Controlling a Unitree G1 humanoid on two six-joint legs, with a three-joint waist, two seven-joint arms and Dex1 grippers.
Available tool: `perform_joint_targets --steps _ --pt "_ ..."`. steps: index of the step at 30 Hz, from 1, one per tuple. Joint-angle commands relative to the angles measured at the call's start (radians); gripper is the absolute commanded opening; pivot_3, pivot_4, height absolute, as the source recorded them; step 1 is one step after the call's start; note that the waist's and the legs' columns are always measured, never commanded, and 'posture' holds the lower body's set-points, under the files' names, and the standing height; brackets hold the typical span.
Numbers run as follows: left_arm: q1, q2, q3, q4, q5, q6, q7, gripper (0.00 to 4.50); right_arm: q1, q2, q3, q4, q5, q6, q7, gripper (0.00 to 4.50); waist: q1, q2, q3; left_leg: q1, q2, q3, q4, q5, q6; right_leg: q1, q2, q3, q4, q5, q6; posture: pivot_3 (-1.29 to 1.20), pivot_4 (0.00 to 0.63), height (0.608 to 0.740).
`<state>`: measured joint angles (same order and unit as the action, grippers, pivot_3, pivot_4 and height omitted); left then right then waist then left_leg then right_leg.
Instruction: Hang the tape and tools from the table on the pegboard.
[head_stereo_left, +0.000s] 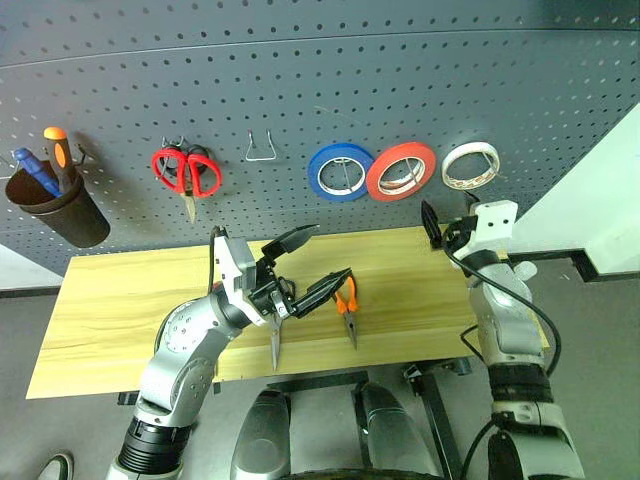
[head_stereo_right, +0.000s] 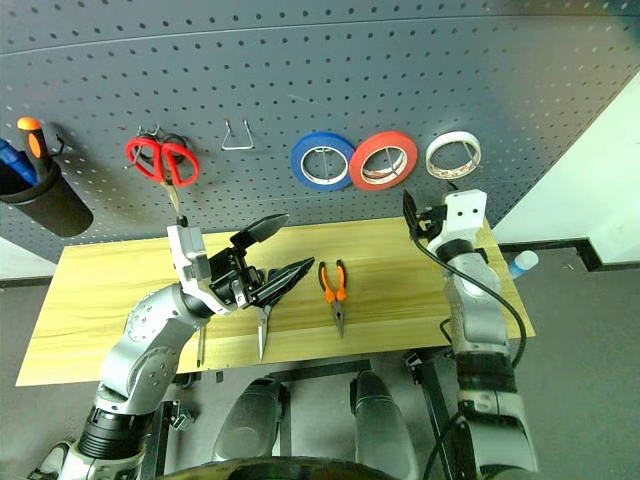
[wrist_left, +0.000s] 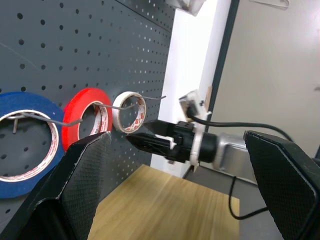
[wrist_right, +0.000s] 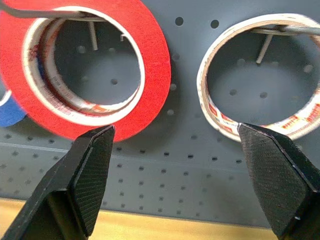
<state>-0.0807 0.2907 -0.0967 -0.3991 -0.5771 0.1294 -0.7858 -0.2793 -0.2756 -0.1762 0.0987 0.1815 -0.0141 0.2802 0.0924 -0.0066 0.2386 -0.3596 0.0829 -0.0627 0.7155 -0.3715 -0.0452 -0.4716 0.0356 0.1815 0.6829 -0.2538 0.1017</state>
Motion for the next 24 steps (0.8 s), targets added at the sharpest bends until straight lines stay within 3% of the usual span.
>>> perform_joint_targets --steps 1,9,14,20,24 --pt "0.010 -0.006 0.003 -0.036 -0.002 -0.025 -0.002 4.47 0.074 -0.015 -0.021 -0.185 0.034 0.069 -0.007 4.11 0.000 0.000 0.000 0.000 0.000 0.000 0.000 0.000 0.000 0.000 0.000 0.000 0.000 0.000 0.000 0.28 0.189 0.677" --pt "0.100 0.061 0.057 -0.041 -0.002 0.006 0.013 4.47 0.333 -0.010 -0.015 -0.606 0.096 0.372 -0.072 4.11 -0.001 0.000 0.000 0.000 0.000 0.000 -0.001 0.000 0.000 0.000 0.000 0.000 0.000 -0.002 0.001 0.28 0.188 0.677" --pt "0.240 0.143 0.128 -0.032 0.009 0.003 -0.011 4.47 0.441 0.055 0.151 -0.818 0.070 0.640 -0.190 4.11 -0.008 0.000 0.000 0.000 0.000 0.001 -0.002 0.000 0.000 -0.003 0.000 0.001 0.000 -0.003 0.003 0.27 0.196 0.677" --pt "0.382 0.179 0.176 -0.015 0.027 -0.016 -0.017 4.47 0.394 0.150 0.355 -0.829 -0.010 0.851 -0.317 4.11 -0.022 -0.006 0.011 -0.004 0.000 0.001 -0.003 0.000 0.000 -0.006 0.000 0.002 0.000 -0.005 0.004 0.28 0.234 0.677" --pt "0.432 0.177 0.178 -0.031 0.031 -0.010 -0.012 4.47 0.341 0.207 0.448 -0.781 -0.029 0.930 -0.341 4.11 -0.026 -0.007 0.018 -0.016 0.000 0.001 -0.001 0.000 -0.002 -0.017 0.000 0.002 0.000 -0.004 0.004 0.27 0.256 0.677"
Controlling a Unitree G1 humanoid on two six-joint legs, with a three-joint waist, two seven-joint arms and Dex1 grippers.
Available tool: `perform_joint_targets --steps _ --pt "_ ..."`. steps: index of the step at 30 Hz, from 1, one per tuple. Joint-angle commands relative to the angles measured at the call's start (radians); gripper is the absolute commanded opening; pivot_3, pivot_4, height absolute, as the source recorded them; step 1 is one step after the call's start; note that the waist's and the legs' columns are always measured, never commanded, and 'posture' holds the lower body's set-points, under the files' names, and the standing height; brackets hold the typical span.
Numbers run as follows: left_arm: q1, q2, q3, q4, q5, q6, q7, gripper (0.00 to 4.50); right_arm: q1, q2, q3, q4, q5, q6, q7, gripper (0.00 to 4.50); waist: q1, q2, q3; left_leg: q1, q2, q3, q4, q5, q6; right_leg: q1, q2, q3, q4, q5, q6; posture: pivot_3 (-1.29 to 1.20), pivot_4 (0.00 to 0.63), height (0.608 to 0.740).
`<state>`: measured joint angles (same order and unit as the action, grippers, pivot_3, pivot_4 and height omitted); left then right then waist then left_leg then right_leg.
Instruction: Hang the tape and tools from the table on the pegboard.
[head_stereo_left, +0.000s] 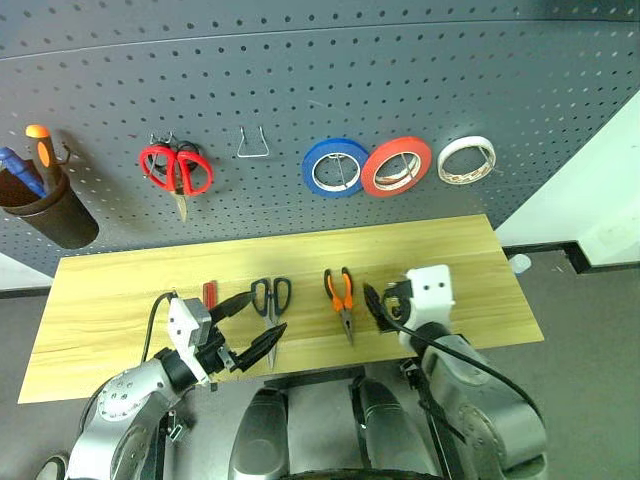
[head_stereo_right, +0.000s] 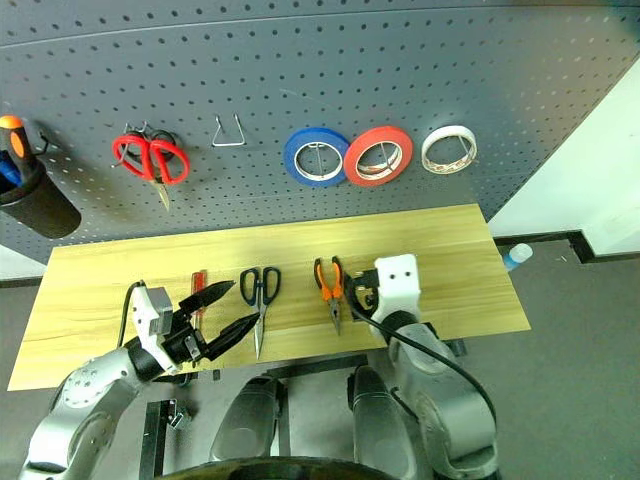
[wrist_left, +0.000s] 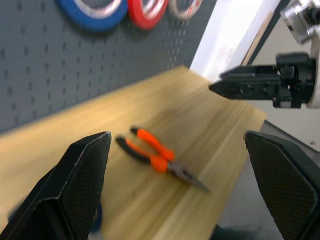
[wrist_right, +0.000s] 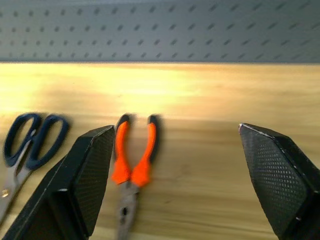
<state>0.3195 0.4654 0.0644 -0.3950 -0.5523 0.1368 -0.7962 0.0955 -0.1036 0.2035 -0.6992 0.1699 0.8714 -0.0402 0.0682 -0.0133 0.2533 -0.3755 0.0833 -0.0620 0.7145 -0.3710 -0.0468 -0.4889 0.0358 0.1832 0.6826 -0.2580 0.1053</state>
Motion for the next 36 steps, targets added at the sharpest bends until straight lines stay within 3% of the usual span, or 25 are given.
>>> perform_joint_targets --steps 1,9,35,36 --pt "0.047 0.003 0.017 -0.040 0.007 -0.019 -0.003 4.47 -0.052 0.053 0.095 0.043 -0.025 0.063 -0.030 4.11 -0.005 0.000 0.006 0.000 0.000 0.000 0.000 0.000 0.000 -0.001 0.000 0.000 0.000 0.000 0.000 0.27 0.263 0.677" --pt "0.141 -0.014 0.003 -0.080 0.025 -0.032 0.018 4.47 -0.158 0.103 0.153 0.170 -0.049 0.135 -0.018 4.11 -0.004 0.002 0.025 -0.014 0.001 0.000 -0.002 0.000 0.000 -0.015 0.000 -0.001 0.000 0.001 -0.004 0.26 0.293 0.677" --pt "0.235 -0.076 -0.057 -0.139 0.080 -0.076 0.079 4.47 -0.292 0.085 0.154 0.422 -0.090 0.077 0.098 4.11 -0.007 0.003 0.060 -0.015 0.001 -0.001 -0.001 0.000 0.001 -0.015 0.000 -0.001 0.000 0.001 -0.003 0.27 0.324 0.677" --pt "0.236 -0.076 -0.058 -0.142 0.081 -0.074 0.081 4.47 -0.293 0.087 0.149 0.421 -0.089 0.077 0.099 4.29 -0.007 0.003 0.061 -0.015 0.001 -0.001 -0.001 0.000 0.001 -0.015 0.000 -0.001 0.000 0.001 -0.003 0.27 0.324 0.677"
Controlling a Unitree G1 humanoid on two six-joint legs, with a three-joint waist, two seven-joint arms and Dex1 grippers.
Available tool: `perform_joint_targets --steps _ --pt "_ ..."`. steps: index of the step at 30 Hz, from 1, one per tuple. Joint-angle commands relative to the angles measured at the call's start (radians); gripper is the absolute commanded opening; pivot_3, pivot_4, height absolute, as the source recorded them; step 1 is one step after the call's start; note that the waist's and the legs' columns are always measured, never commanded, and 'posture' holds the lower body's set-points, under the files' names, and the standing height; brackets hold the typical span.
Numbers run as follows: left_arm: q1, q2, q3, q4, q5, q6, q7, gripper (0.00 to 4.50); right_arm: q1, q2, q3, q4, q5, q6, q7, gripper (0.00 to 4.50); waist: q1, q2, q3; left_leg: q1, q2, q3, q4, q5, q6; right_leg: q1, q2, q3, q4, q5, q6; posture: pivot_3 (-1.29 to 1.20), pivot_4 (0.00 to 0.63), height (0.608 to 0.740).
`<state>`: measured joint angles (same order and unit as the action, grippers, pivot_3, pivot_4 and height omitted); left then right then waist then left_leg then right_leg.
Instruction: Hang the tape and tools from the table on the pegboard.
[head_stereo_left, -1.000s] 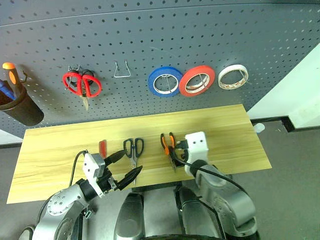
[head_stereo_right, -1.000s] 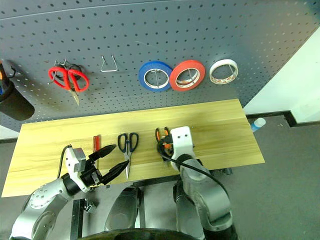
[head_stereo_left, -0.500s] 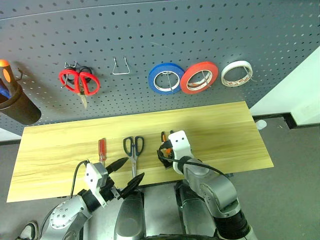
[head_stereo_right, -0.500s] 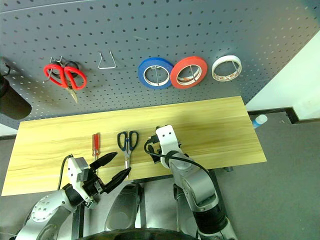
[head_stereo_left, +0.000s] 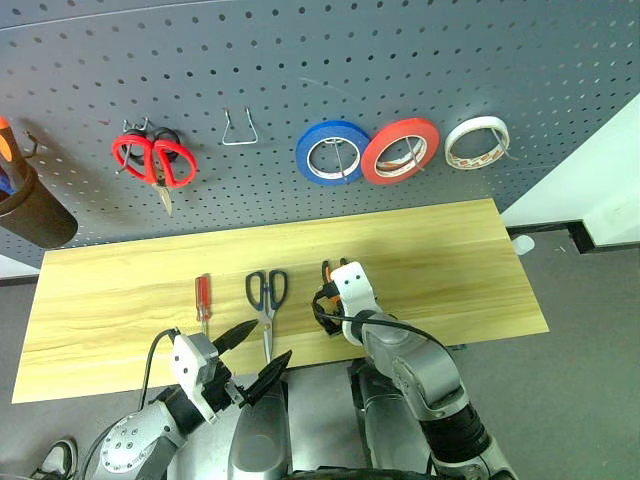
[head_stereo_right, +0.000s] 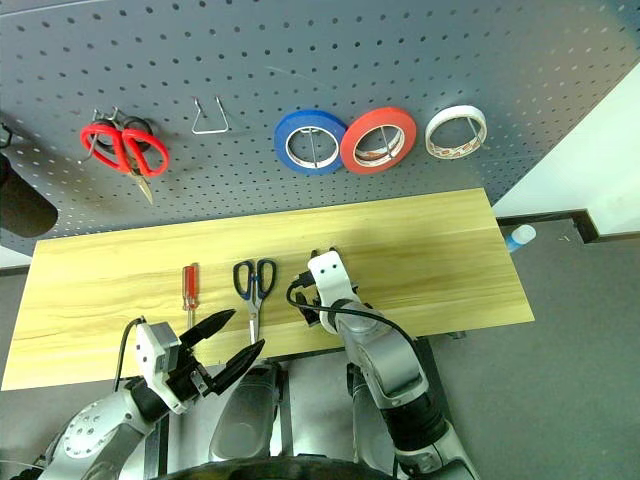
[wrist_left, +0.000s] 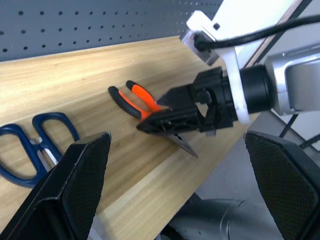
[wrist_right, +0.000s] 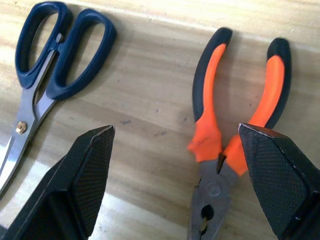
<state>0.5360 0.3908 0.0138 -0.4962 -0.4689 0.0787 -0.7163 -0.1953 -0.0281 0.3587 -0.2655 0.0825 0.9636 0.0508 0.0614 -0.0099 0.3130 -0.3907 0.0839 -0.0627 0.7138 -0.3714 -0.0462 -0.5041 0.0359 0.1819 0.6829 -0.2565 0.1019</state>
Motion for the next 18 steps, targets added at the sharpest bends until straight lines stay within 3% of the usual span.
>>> perform_joint_targets --steps 1,18 --pt "0.021 -0.001 -0.008 -0.043 -0.003 -0.015 0.002 4.47 -0.003 0.013 -0.009 -0.015 -0.001 -0.013 0.009 4.48 0.000 0.000 0.003 0.000 0.000 0.000 0.000 0.000 0.000 0.000 0.000 0.000 0.000 0.000 0.000 0.27 0.325 0.677" --pt "0.023 0.002 -0.010 -0.059 -0.007 0.000 0.008 4.47 -0.043 0.027 -0.022 0.025 -0.058 -0.003 -0.035 4.49 -0.001 0.000 0.008 0.000 0.000 0.000 0.000 0.000 0.000 0.000 0.000 0.000 0.000 0.000 0.000 0.27 0.333 0.677"
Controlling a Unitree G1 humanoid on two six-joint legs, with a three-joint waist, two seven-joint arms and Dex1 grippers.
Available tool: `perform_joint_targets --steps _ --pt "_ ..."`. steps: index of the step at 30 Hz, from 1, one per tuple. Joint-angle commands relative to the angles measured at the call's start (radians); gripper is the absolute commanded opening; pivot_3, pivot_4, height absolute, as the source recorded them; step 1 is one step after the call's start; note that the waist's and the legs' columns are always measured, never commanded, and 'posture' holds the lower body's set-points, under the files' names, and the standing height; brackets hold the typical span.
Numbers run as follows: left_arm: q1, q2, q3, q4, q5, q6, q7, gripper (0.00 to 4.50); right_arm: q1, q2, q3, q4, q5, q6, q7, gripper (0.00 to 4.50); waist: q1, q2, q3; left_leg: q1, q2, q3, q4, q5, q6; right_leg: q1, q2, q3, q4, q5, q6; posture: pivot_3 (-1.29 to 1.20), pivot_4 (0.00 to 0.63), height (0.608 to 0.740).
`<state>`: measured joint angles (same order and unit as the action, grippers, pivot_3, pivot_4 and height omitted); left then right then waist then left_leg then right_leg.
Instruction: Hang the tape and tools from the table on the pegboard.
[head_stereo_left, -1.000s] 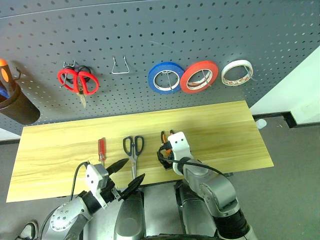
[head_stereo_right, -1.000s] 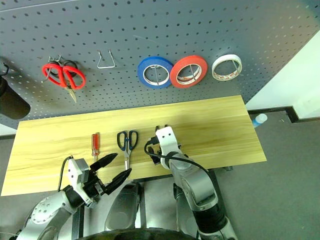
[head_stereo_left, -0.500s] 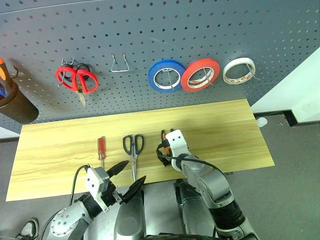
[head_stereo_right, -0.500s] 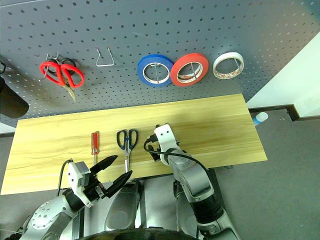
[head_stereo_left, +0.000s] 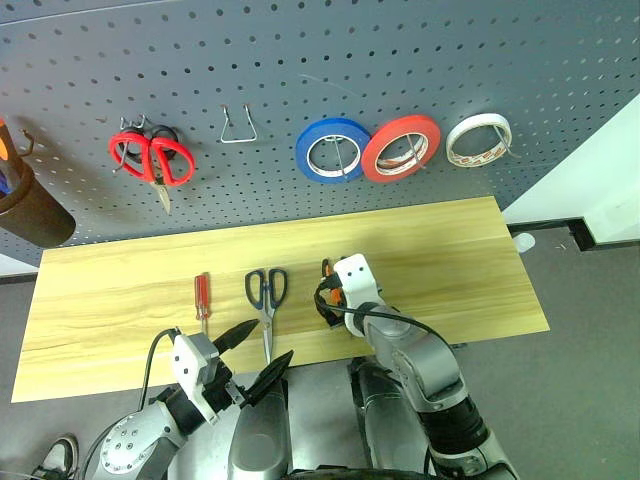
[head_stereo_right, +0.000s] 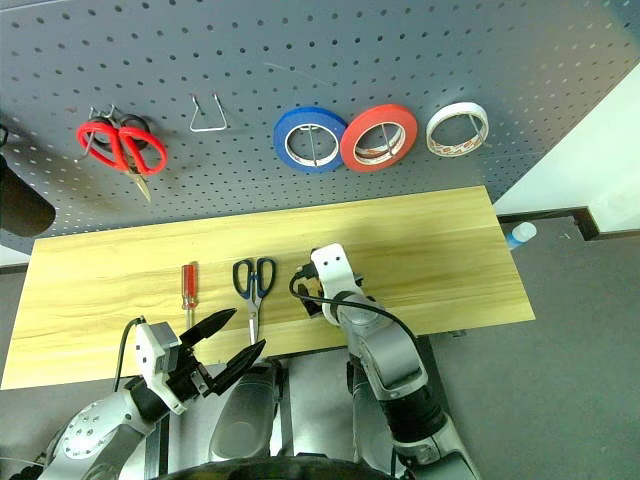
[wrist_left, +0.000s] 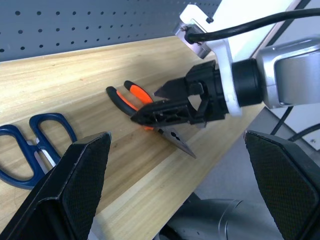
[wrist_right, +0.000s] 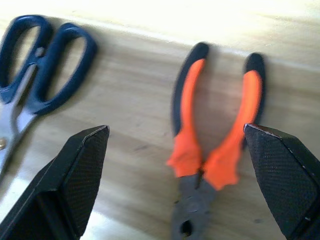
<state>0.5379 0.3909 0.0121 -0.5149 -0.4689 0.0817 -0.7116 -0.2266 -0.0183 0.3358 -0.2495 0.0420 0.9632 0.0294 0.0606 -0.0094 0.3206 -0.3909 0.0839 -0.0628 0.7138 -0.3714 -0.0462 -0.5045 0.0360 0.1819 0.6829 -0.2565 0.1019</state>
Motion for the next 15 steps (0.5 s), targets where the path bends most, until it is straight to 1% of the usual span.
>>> perform_joint_targets --steps 1,7,15 --pt "0.022 0.002 -0.009 -0.042 -0.007 -0.002 0.004 4.47 -0.018 0.019 0.001 0.019 -0.022 -0.004 -0.015 4.49 0.000 0.000 0.000 0.000 0.000 0.000 0.000 0.000 0.000 0.000 0.000 0.000 0.000 0.000 0.000 0.27 0.333 0.677" --pt "0.027 0.004 -0.012 -0.053 -0.006 0.003 0.011 4.47 -0.053 0.040 -0.003 0.066 -0.036 0.004 -0.015 4.49 0.000 0.000 0.002 0.000 0.000 0.000 0.000 0.000 0.000 0.000 0.000 0.000 0.000 0.000 0.000 0.27 0.336 0.677" --pt "0.038 0.004 -0.018 -0.063 -0.003 0.004 0.019 4.47 -0.061 0.040 -0.016 0.077 -0.051 0.039 -0.016 4.49 0.000 0.000 0.007 0.000 0.000 0.000 0.000 0.000 0.000 0.000 0.000 0.000 0.000 0.000 0.000 0.27 0.338 0.677"
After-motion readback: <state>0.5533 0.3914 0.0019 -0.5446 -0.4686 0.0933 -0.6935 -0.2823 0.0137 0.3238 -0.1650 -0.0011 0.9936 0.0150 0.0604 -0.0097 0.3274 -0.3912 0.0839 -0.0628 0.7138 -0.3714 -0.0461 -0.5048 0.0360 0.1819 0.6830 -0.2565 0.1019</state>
